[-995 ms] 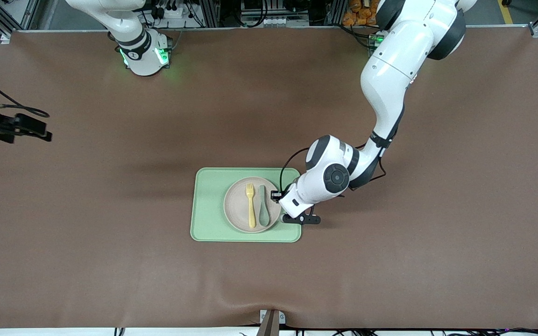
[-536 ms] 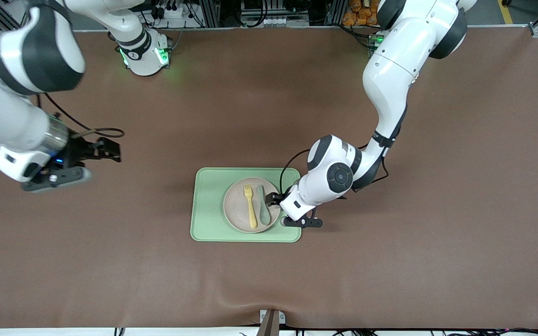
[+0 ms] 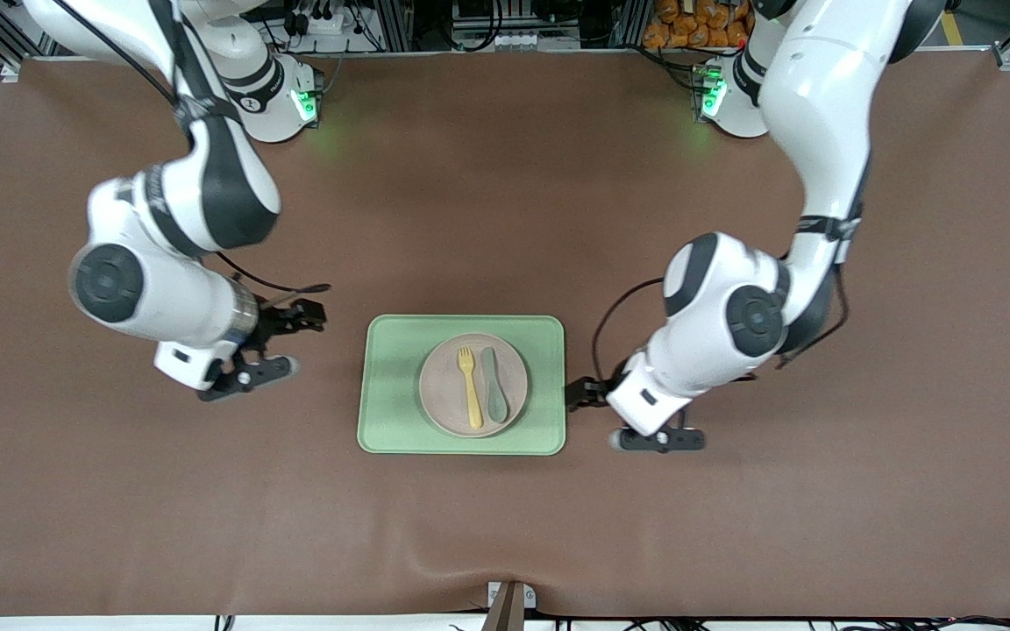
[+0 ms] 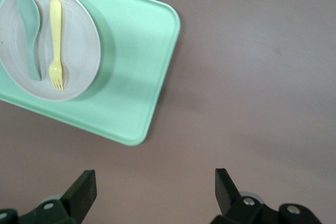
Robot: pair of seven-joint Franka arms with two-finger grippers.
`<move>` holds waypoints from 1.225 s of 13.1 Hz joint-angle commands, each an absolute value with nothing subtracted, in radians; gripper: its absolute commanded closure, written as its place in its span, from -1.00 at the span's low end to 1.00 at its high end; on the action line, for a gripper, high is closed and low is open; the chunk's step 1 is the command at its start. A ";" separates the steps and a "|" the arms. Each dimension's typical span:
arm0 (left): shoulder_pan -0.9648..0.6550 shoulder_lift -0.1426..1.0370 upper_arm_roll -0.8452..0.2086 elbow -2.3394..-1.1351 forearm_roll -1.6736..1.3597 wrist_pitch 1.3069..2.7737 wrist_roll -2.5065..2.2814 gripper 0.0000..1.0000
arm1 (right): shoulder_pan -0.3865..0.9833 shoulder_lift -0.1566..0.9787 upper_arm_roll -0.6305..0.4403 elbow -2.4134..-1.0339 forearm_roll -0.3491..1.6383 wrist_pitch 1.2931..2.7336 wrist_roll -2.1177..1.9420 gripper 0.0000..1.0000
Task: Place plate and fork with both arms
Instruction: 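Release the plate and withdraw the left gripper while the right gripper approaches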
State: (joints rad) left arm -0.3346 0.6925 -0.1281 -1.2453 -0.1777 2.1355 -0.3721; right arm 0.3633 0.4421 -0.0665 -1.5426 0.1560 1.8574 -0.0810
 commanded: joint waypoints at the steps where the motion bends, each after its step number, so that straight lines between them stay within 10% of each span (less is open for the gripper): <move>1: -0.281 0.606 -0.129 -1.289 -0.118 2.065 -0.376 -1.00 | 0.443 0.527 -0.078 -1.526 0.170 1.966 -0.077 -1.00; 13: -0.012 0.428 -0.136 -1.293 0.026 1.777 -0.078 -1.00 | 0.652 0.762 -0.080 -1.474 0.156 2.341 0.115 -1.00; 16: -0.011 0.306 -0.129 -1.350 0.023 1.674 -0.069 -1.00 | 0.655 0.781 -0.080 -1.473 0.156 2.352 0.135 -0.61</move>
